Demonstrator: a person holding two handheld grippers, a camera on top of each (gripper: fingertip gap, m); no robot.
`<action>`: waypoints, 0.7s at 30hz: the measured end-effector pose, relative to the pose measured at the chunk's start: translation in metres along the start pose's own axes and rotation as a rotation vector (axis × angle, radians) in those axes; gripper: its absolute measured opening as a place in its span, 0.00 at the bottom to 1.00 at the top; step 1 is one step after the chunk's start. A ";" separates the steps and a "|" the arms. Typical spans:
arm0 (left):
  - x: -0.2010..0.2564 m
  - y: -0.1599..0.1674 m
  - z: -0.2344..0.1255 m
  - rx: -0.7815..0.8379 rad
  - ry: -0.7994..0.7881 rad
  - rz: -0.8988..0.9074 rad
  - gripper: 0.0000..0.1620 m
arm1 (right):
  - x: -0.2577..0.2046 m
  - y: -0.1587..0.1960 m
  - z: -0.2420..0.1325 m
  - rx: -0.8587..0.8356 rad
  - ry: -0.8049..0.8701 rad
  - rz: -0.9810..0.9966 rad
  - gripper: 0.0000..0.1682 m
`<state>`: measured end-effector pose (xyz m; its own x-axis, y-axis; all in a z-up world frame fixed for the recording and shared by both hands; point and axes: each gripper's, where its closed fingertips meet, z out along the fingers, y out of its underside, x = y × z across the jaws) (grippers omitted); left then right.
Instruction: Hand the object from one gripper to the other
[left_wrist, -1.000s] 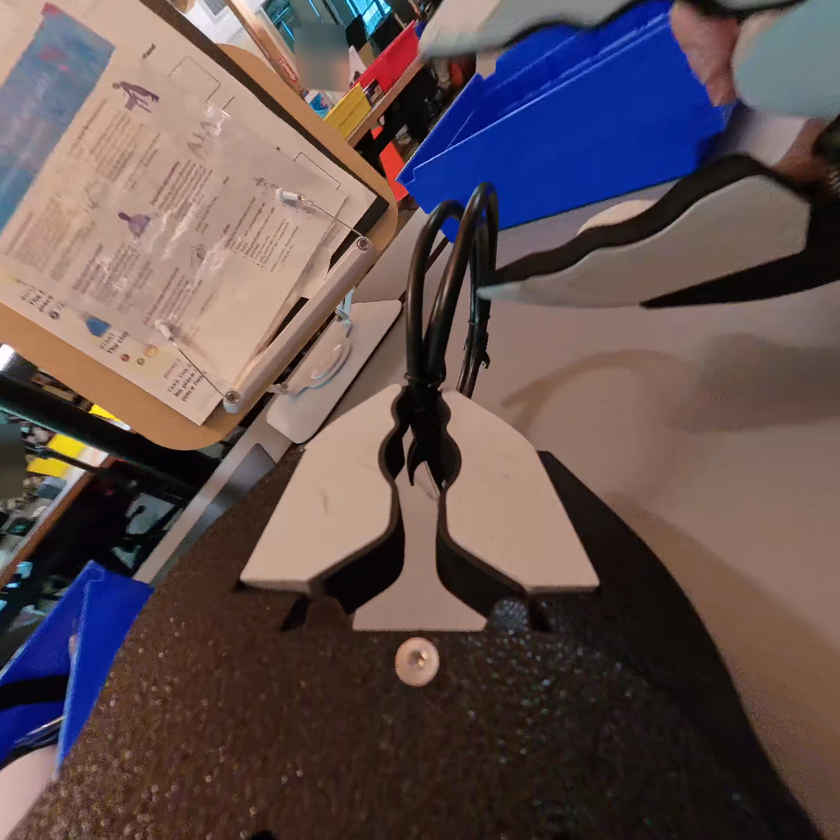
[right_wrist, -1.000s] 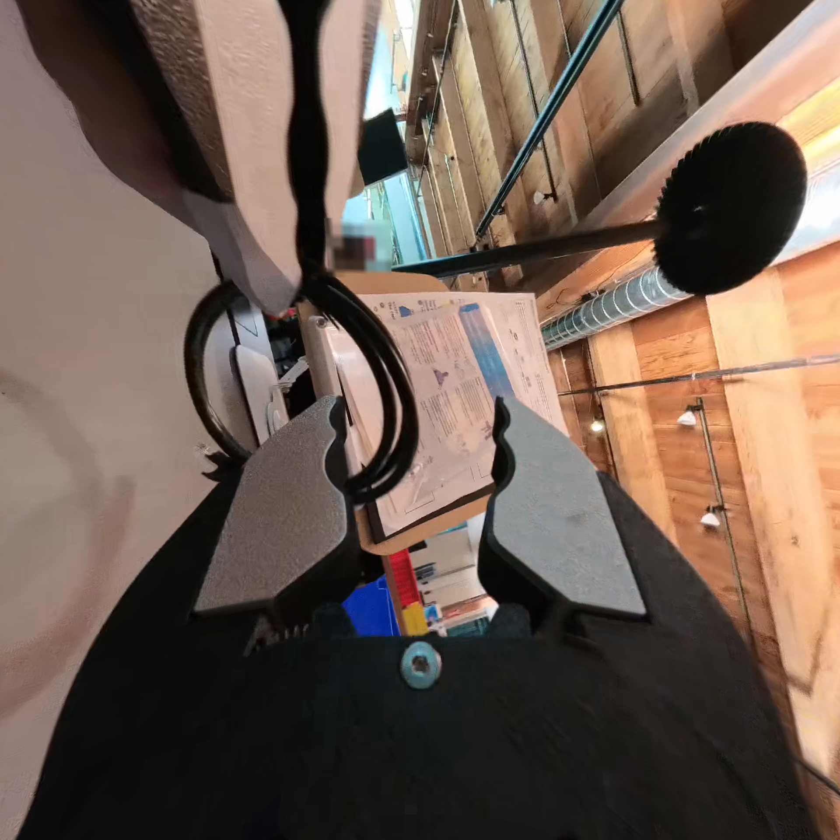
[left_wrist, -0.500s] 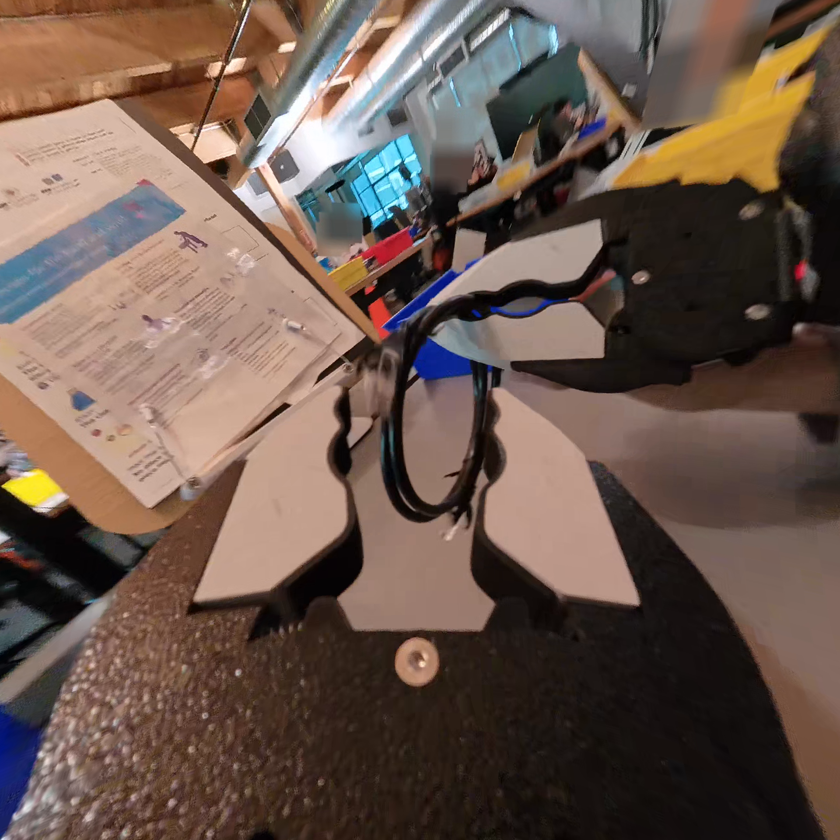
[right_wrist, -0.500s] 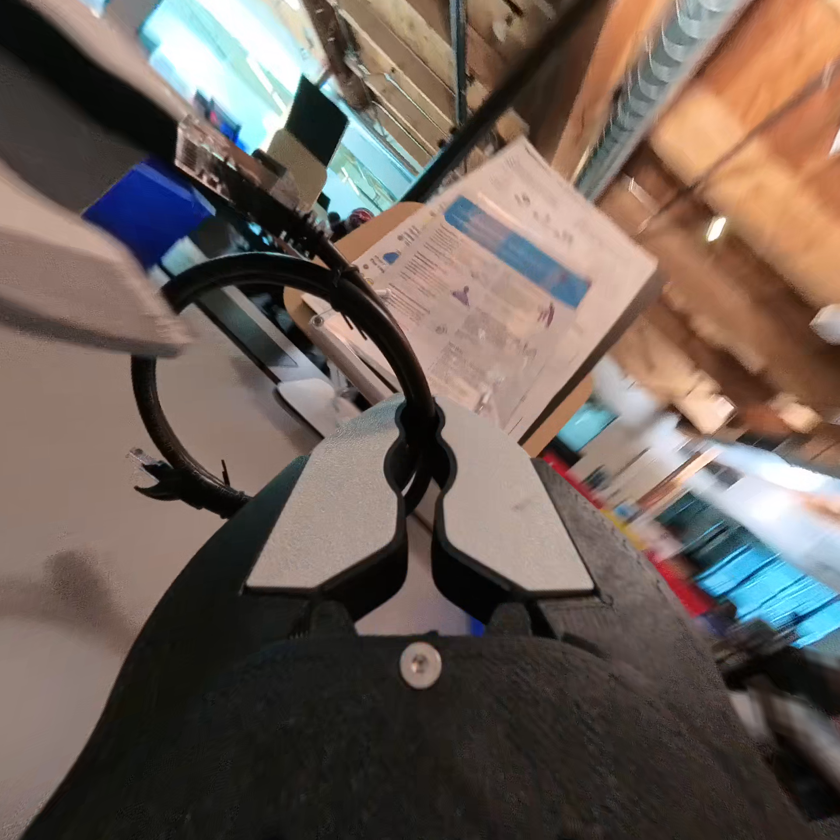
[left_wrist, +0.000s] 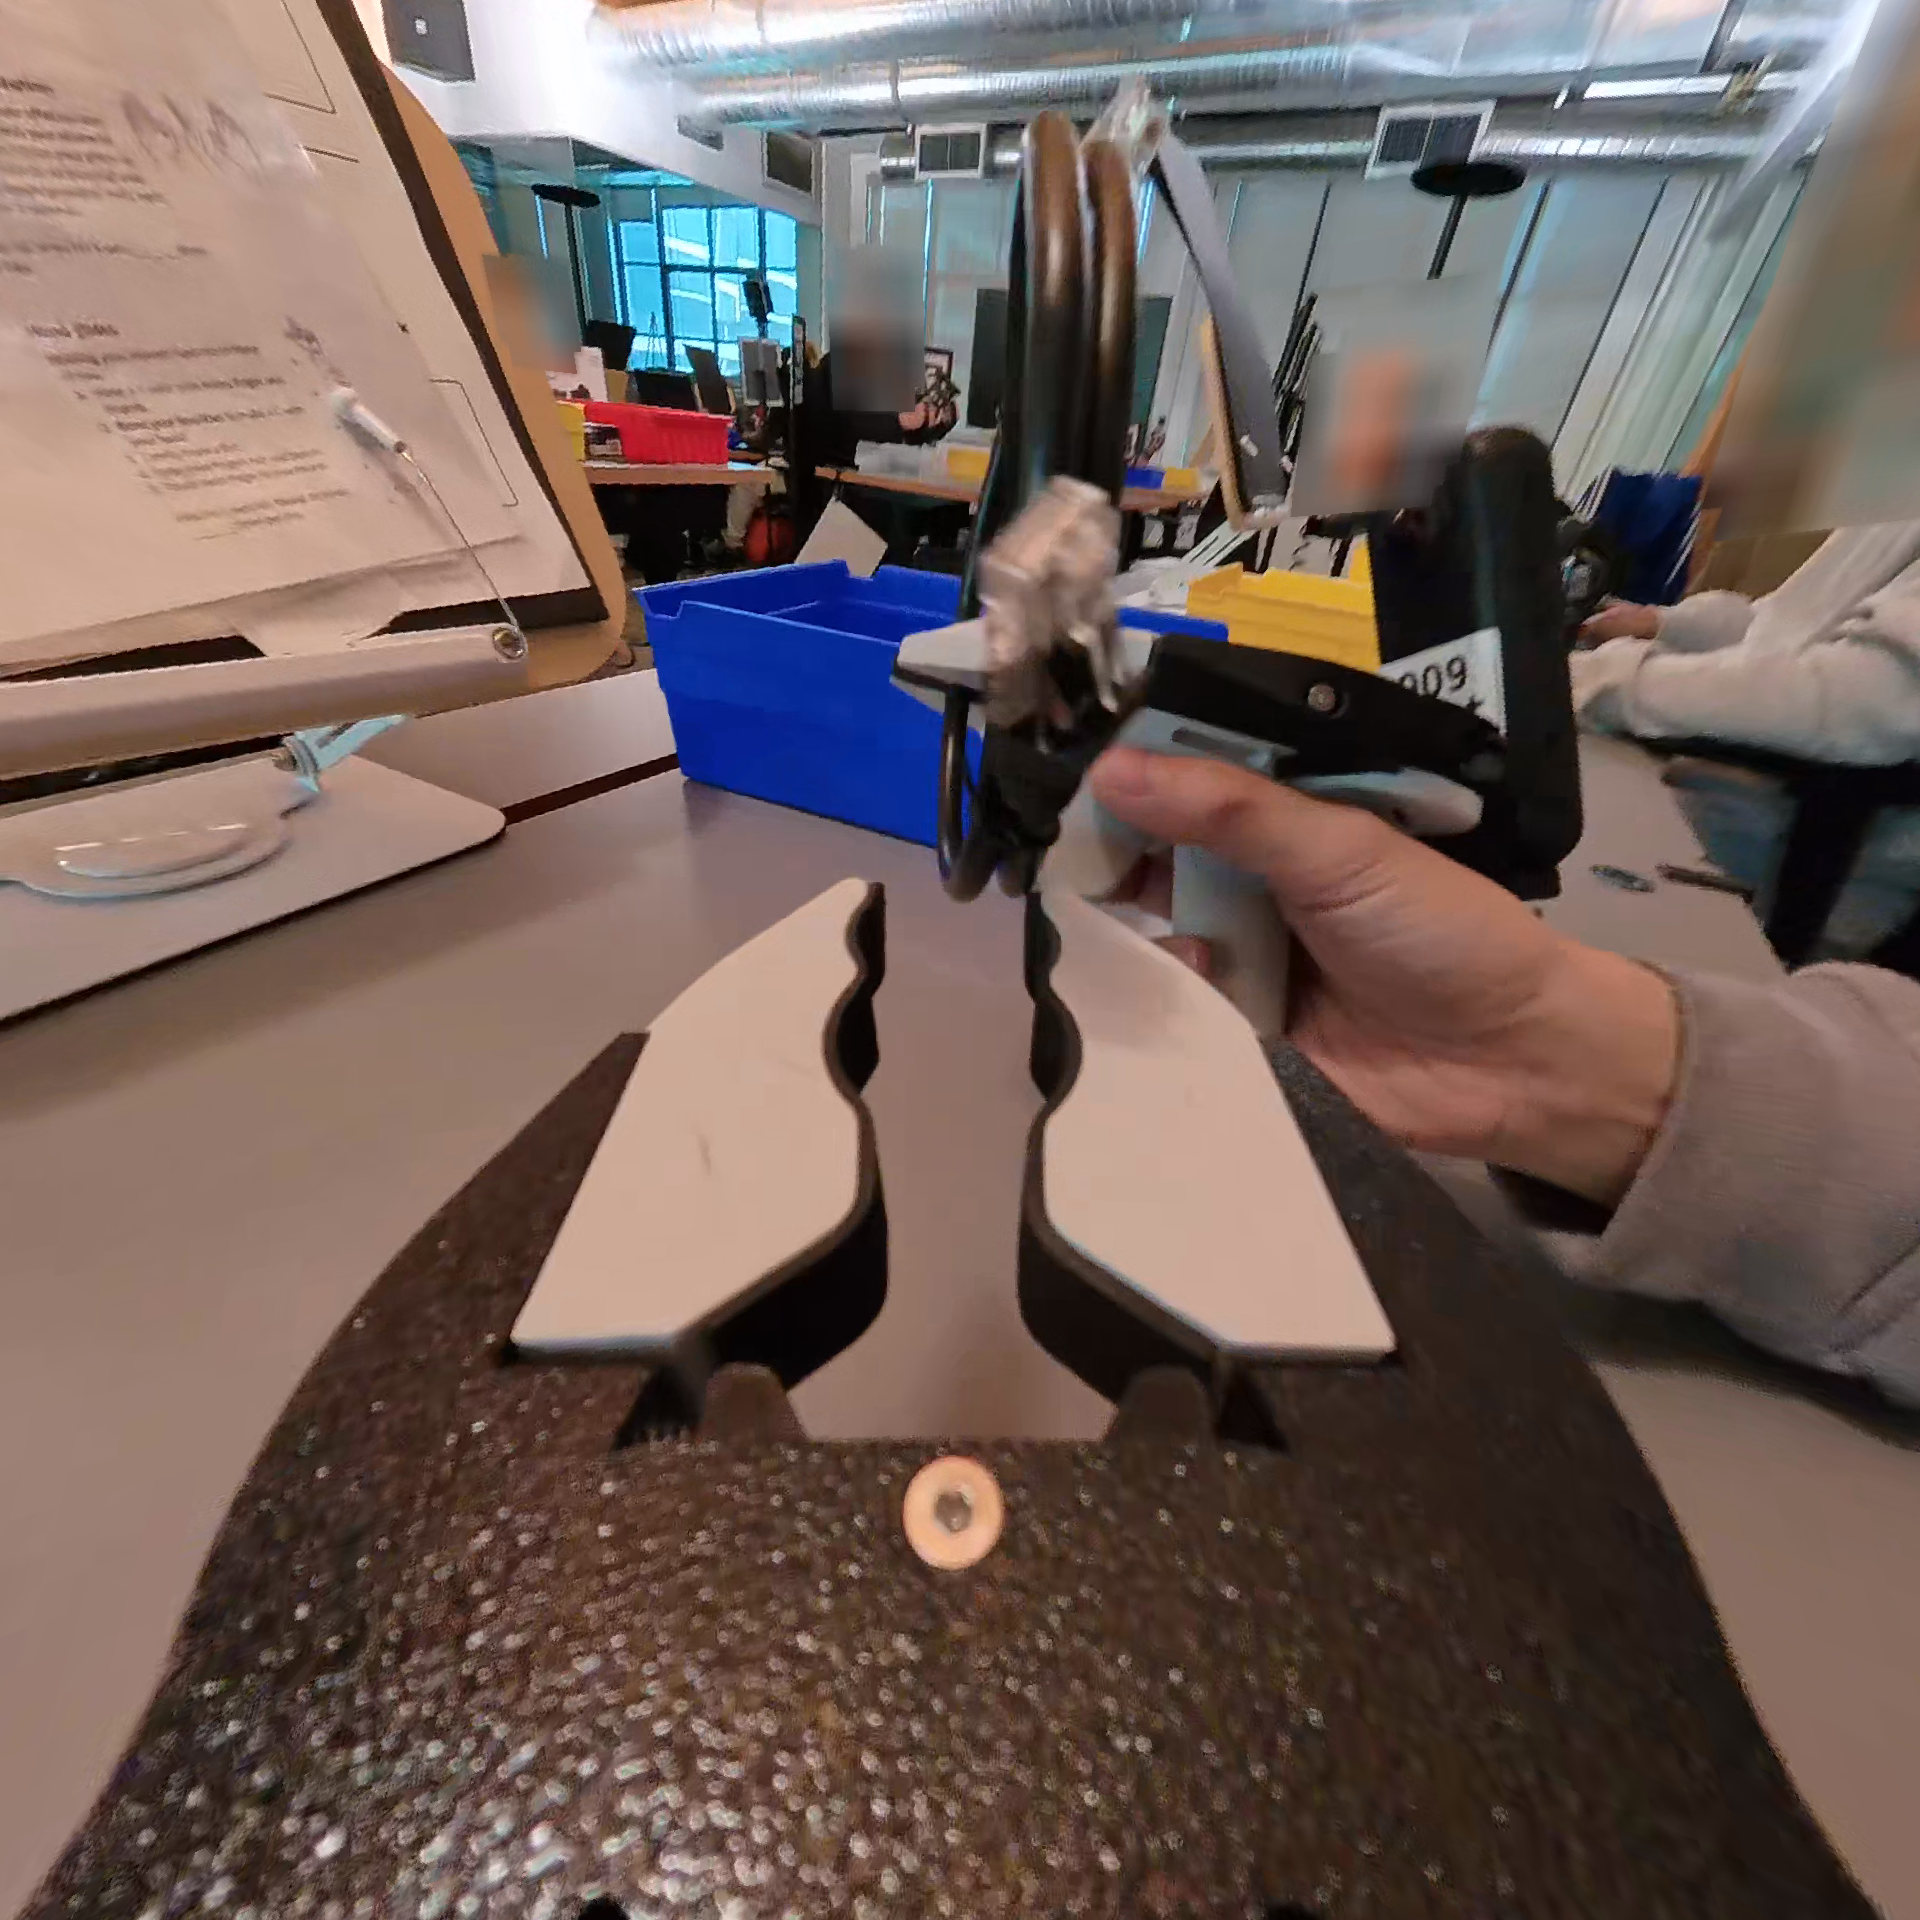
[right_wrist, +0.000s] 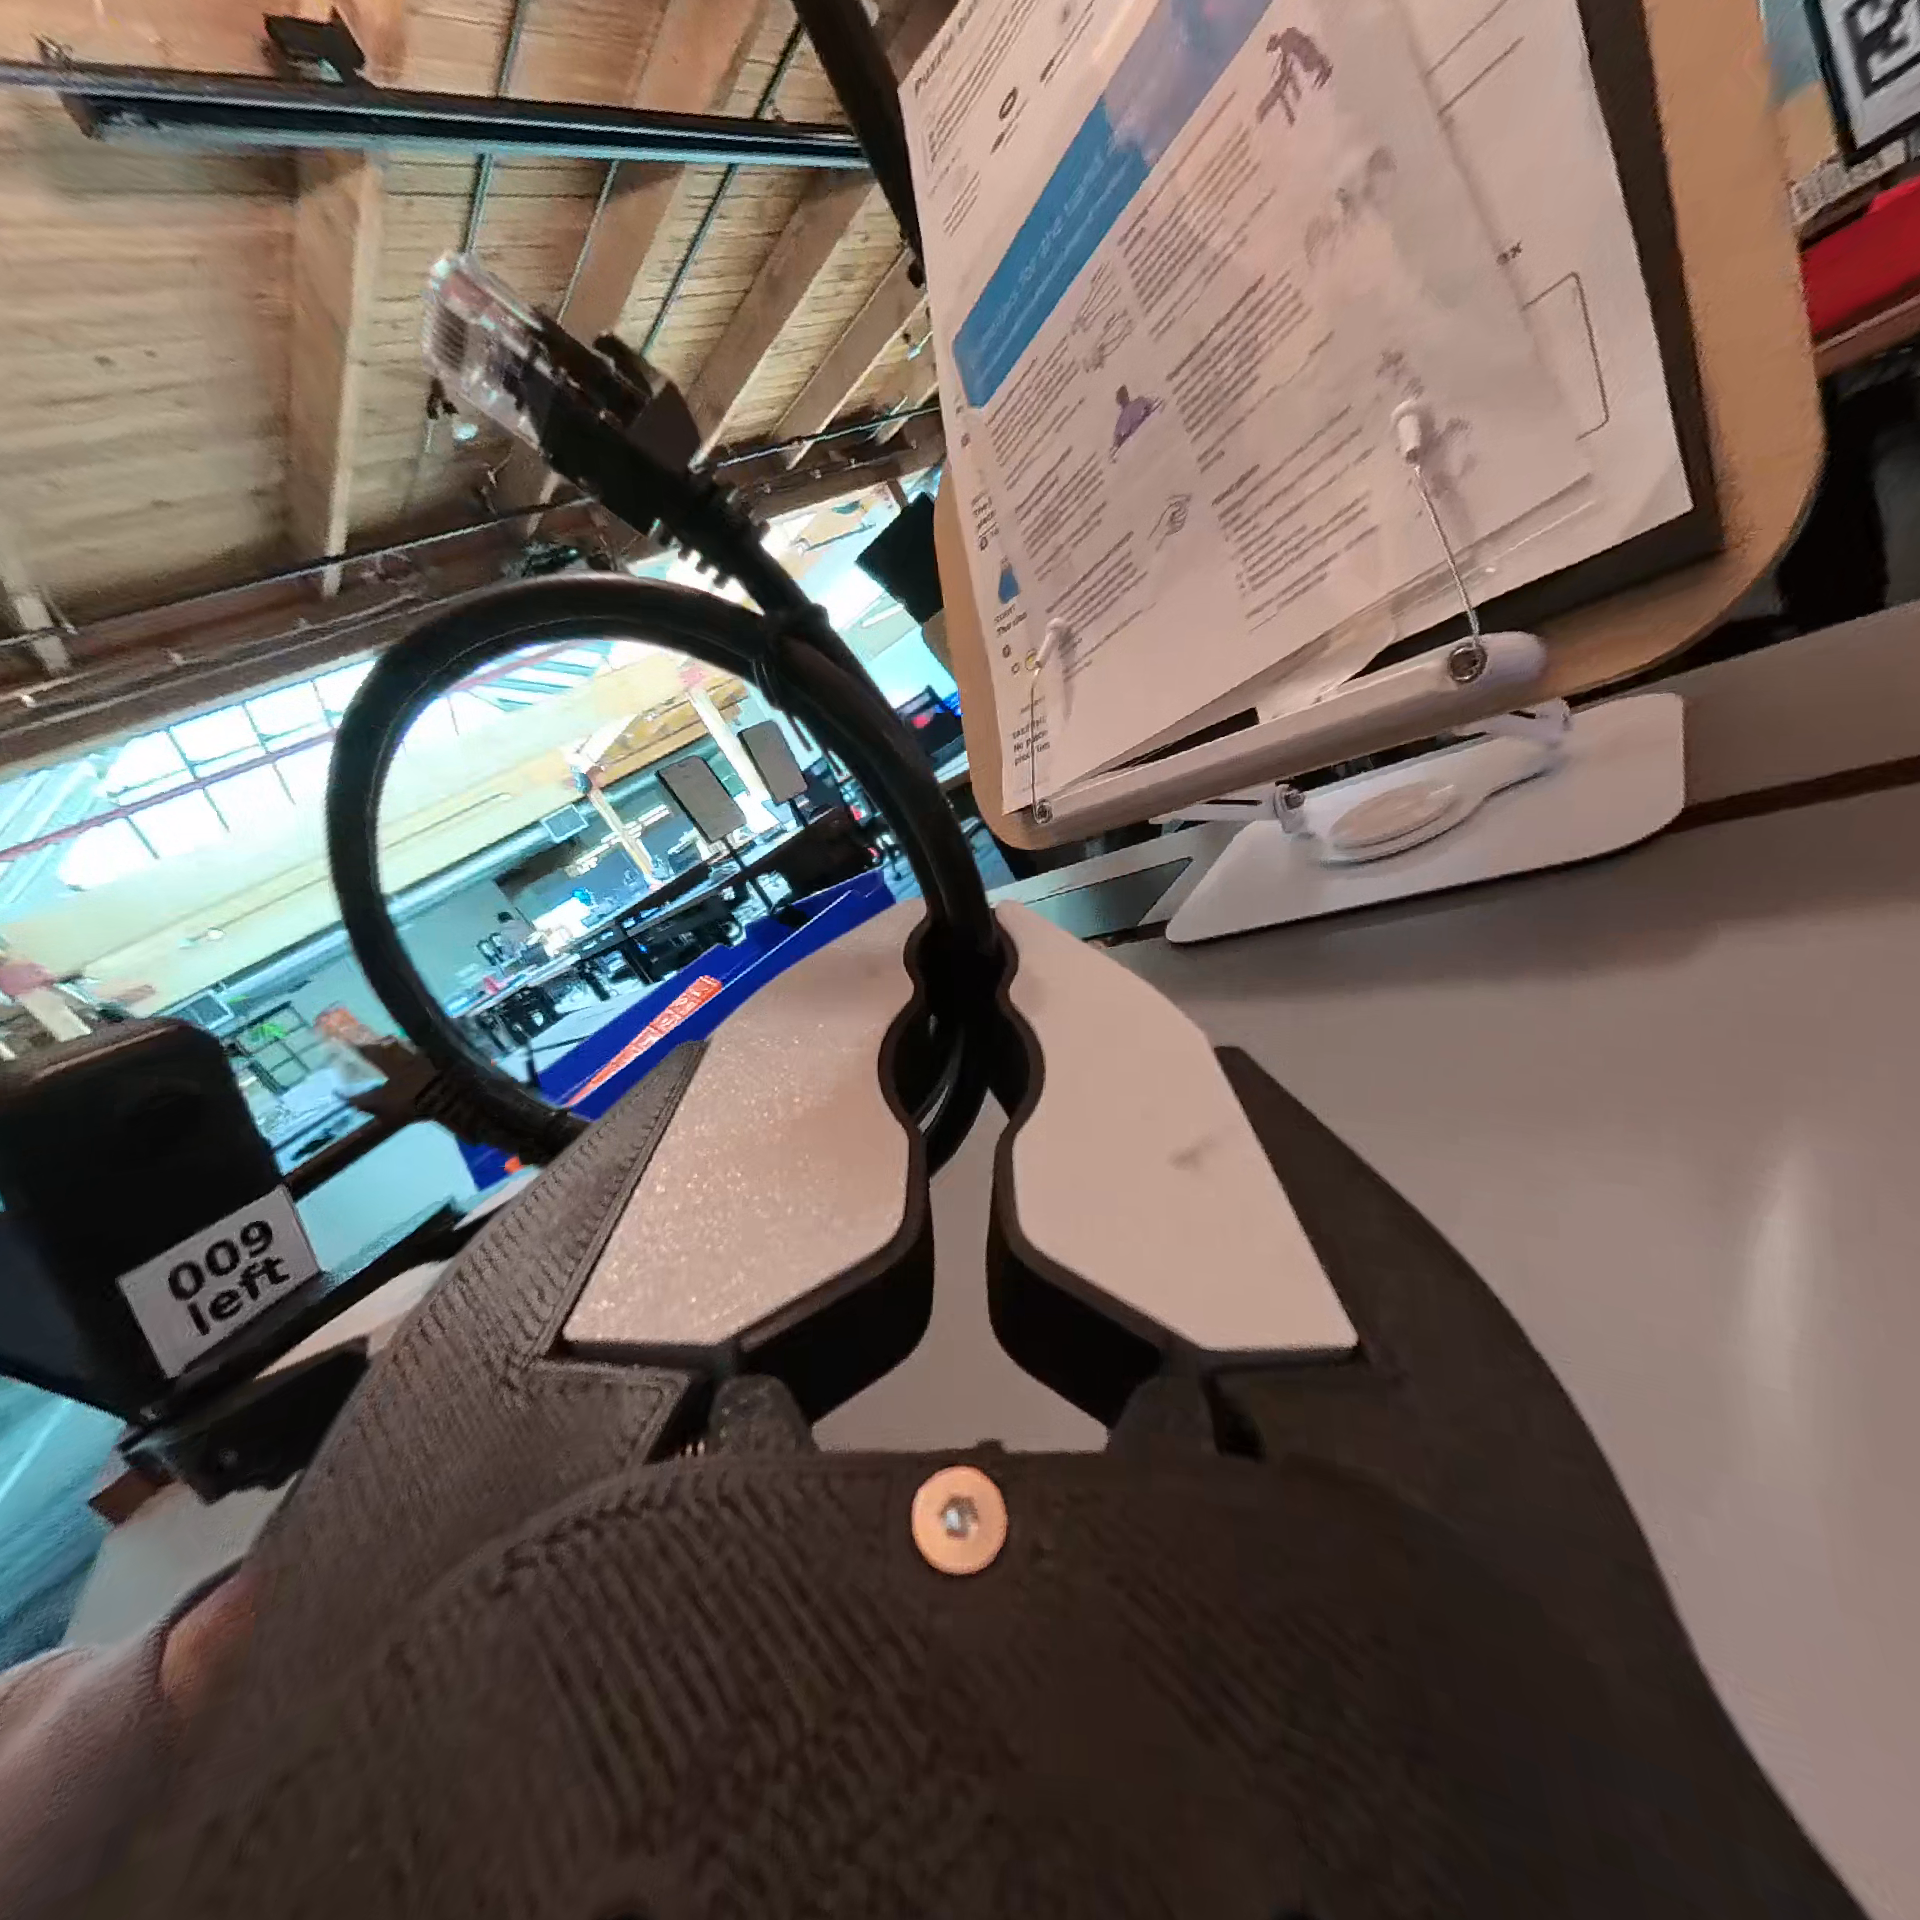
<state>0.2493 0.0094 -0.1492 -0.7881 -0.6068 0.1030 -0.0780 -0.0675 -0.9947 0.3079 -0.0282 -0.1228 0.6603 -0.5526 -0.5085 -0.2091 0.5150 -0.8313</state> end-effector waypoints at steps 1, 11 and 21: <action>0.000 -0.002 -0.001 0.015 0.009 -0.007 0.10 | 0.000 0.001 0.000 0.000 -0.004 0.013 0.03; 0.015 -0.009 -0.002 0.099 0.082 0.011 0.17 | 0.002 0.008 0.000 -0.008 -0.019 0.138 0.03; 0.000 -0.010 -0.004 0.114 -0.036 0.049 0.08 | -0.002 0.022 0.004 -0.040 -0.042 0.186 0.03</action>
<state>0.2478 0.0129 -0.1388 -0.7664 -0.6398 0.0567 0.0313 -0.1253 -0.9916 0.3050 -0.0138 -0.1390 0.6366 -0.4221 -0.6454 -0.3585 0.5790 -0.7323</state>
